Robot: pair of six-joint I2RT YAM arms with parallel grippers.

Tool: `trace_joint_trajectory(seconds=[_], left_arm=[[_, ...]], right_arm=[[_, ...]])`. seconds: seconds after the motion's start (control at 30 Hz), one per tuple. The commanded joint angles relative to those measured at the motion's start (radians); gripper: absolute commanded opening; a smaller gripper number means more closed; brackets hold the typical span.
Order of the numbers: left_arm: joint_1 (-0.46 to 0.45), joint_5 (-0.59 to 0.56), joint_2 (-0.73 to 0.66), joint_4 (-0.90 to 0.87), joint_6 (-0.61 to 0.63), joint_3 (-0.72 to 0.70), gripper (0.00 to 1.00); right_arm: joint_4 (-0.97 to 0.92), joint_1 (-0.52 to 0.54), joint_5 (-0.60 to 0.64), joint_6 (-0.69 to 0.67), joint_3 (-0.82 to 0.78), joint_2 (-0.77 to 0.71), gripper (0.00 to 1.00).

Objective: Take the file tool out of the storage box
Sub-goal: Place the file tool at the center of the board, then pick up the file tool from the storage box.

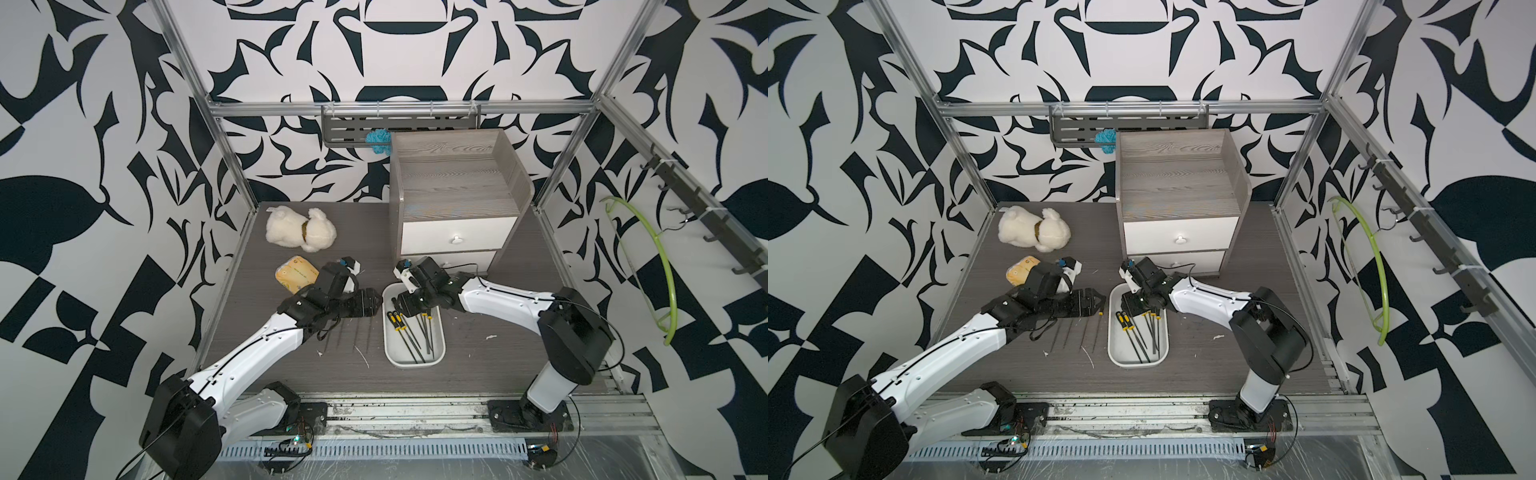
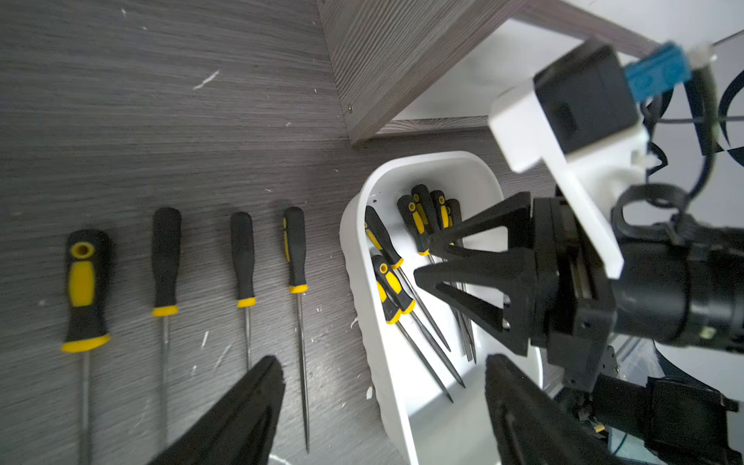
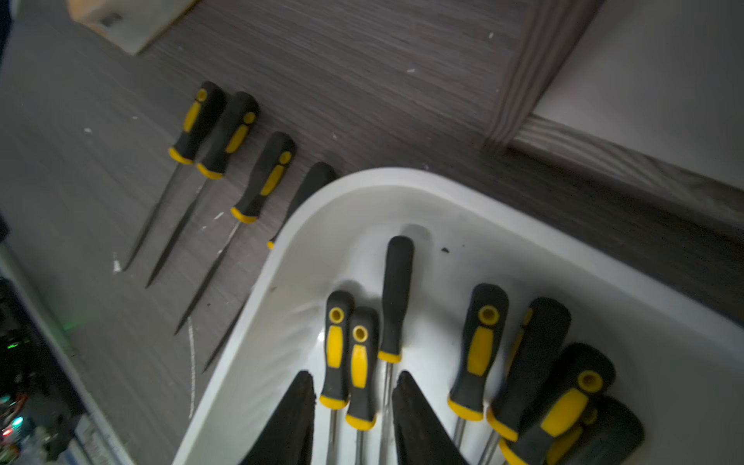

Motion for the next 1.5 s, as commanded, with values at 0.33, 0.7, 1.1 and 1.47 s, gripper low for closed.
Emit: trace_joint_trajectory(seconds=[0.33,0.7,1.1,1.47], left_arm=[[0.004,-0.001,-0.156,0.111,-0.016,-0.081,0.84],[0.005,0.05,-0.086,0.118,-0.021,-0.066,0.84],[0.005,0.107,-0.092,0.152,-0.032,-0.077,0.84],[0.005,0.421,-0.05,0.459,-0.109,-0.147,0.84]], right_arm=[[-0.063,0.029,0.14,-0.022,0.17,0.159,0.32],[-0.124,0.059,0.257,-0.013,0.227,0.228,0.22],[-0.069,0.082,0.253,-0.005,0.171,0.108,0.01],[0.084,0.022,0.039,0.026,-0.001,-0.237,0.0]])
